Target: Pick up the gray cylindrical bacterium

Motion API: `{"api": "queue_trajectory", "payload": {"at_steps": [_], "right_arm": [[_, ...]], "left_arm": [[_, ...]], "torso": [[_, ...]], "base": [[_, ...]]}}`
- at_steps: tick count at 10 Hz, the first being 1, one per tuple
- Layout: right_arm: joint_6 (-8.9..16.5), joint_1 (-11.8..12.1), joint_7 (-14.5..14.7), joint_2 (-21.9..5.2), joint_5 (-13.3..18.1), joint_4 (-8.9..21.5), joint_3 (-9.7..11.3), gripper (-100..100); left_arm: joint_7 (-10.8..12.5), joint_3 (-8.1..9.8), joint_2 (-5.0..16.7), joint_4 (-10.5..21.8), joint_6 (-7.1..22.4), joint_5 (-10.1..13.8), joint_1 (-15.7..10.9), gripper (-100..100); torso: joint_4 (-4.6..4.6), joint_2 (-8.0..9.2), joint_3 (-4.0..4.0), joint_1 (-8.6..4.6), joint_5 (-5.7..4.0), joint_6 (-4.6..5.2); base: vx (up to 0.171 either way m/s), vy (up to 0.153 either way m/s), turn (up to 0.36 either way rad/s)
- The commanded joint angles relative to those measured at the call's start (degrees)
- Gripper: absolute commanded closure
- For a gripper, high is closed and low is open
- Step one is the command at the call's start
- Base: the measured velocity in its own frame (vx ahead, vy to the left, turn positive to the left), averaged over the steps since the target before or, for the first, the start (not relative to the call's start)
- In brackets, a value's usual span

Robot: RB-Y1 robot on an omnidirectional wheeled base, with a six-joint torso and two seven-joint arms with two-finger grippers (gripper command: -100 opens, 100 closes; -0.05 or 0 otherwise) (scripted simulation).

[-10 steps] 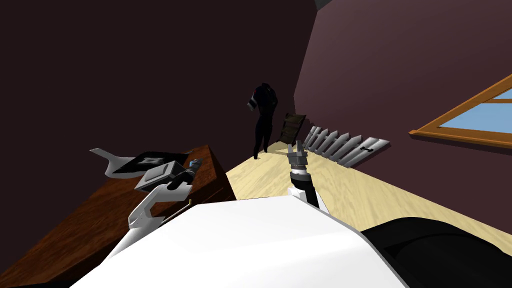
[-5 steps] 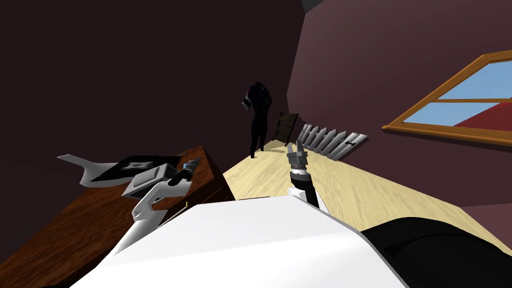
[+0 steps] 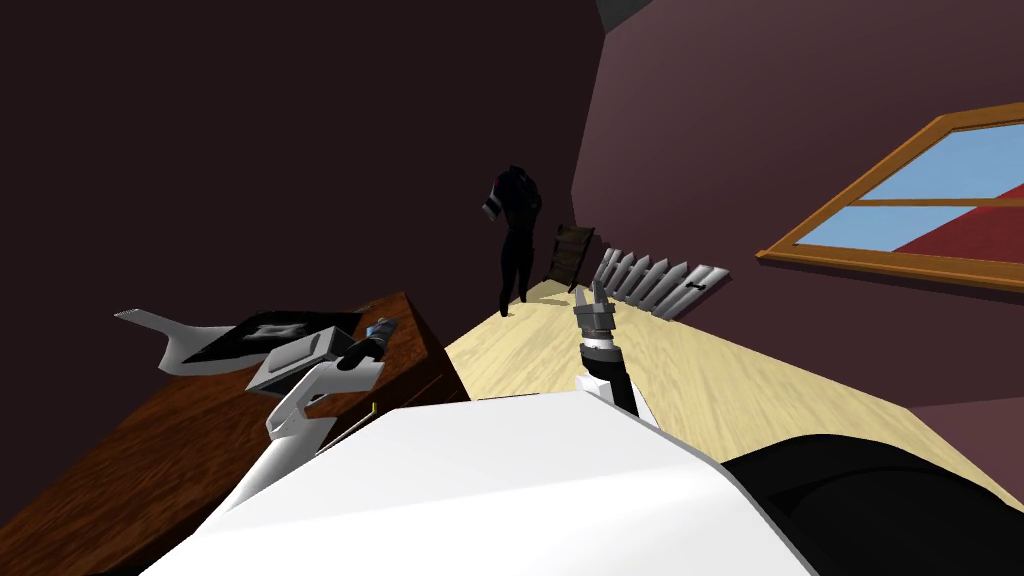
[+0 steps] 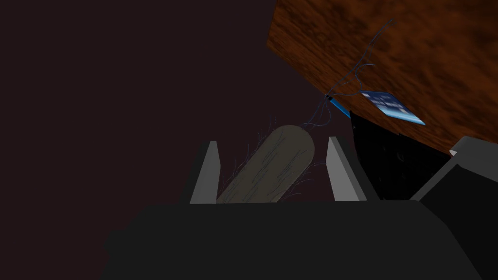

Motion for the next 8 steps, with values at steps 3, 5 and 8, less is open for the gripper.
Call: {"api": "queue_trajectory", "payload": {"at_steps": [3,5,8], "right_arm": [[0.0,0.0,0.0,0.0,0.0,0.0,0.0,0],[0.0,0.0,0.0,0.0,0.0,0.0,0.0,0],[0.0,0.0,0.0,0.0,0.0,0.0,0.0,0]], "left_arm": [[0.0,0.0,0.0,0.0,0.0,0.0,0.0,0],[-0.2,-1.01,0.2,-2.7,-0.2,0.6,1.9,100],[-0.4,-2.16,0.4,-5.8,-0.4,1.2,4.2,100]], "torso": [[-0.01,-0.01,-0.01,0.0,-0.01,0.0],[-0.01,-0.1,-0.05,-0.02,-0.01,-0.07],[-0.05,-0.23,-0.14,-0.05,-0.02,-0.02]], "base": [[0.0,0.0,0.0],[0.059,-0.007,0.18],[0.061,-0.013,0.139]]}}
